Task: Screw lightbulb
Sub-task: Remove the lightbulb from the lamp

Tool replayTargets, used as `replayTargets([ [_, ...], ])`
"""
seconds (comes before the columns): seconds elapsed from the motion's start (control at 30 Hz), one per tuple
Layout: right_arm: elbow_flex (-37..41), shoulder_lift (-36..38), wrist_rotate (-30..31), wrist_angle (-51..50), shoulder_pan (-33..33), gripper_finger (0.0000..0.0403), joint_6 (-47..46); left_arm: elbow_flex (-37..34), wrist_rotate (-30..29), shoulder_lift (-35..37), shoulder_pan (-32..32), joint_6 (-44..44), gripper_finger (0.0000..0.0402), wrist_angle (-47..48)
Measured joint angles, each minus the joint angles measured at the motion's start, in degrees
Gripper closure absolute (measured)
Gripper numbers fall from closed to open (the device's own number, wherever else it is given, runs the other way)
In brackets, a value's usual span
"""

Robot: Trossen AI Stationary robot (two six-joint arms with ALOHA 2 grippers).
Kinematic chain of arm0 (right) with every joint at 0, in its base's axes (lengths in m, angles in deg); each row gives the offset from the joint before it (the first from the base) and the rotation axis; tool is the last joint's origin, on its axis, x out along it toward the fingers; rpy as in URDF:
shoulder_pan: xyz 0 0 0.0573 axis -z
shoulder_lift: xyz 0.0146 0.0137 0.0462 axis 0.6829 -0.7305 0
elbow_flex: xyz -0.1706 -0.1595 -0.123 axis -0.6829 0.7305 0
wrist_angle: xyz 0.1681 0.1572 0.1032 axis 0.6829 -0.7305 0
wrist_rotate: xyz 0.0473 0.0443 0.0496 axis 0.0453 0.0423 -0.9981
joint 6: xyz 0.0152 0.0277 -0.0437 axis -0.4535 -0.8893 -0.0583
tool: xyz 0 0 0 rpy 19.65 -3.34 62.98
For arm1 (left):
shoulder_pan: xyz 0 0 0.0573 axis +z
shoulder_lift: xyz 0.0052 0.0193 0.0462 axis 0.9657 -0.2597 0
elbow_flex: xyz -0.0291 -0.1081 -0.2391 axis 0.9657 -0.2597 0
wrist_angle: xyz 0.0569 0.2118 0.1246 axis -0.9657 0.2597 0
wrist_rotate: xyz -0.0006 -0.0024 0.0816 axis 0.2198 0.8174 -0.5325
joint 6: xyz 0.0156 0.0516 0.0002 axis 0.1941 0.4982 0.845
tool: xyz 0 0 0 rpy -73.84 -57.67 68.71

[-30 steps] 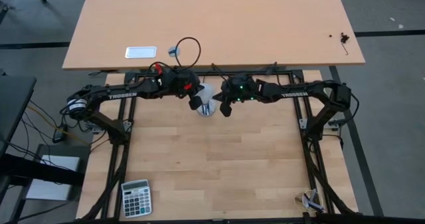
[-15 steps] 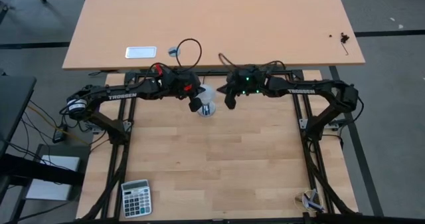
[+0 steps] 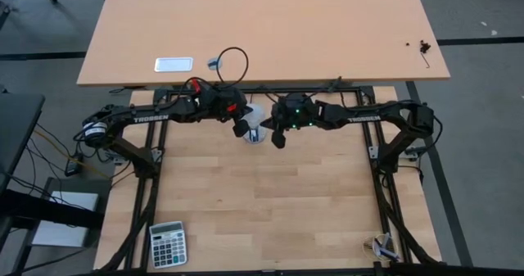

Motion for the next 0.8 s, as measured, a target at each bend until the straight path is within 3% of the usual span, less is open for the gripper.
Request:
replayTargets([
  [0.33, 0.00, 0.33, 0.75, -1.08, 3.68, 0.0394, -2.00, 0.00, -0.89, 0.00, -0.46, -0.15, 0.0401, 0.65],
  [0.6, 0.00, 1.75, 6.88, -5.41, 8.66, 0.0394, -2.46, 0.01, 1.18, -0.02, -0.90, -0.25, 0.0401, 0.34],
  [0.67, 0.00, 1.95, 4.50, -6.18, 9.39, 0.0394, -2.31, 0.02, 0.96, -0.02, -0.79, -0.26, 0.0401, 0.35],
  [0.8, -0.02, 2.50, -6.83, -3.89, 7.81, 0.0394, -0.82, 0.02, 0.78, -0.02, -0.85, -0.22, 0.0401, 0.21],
])
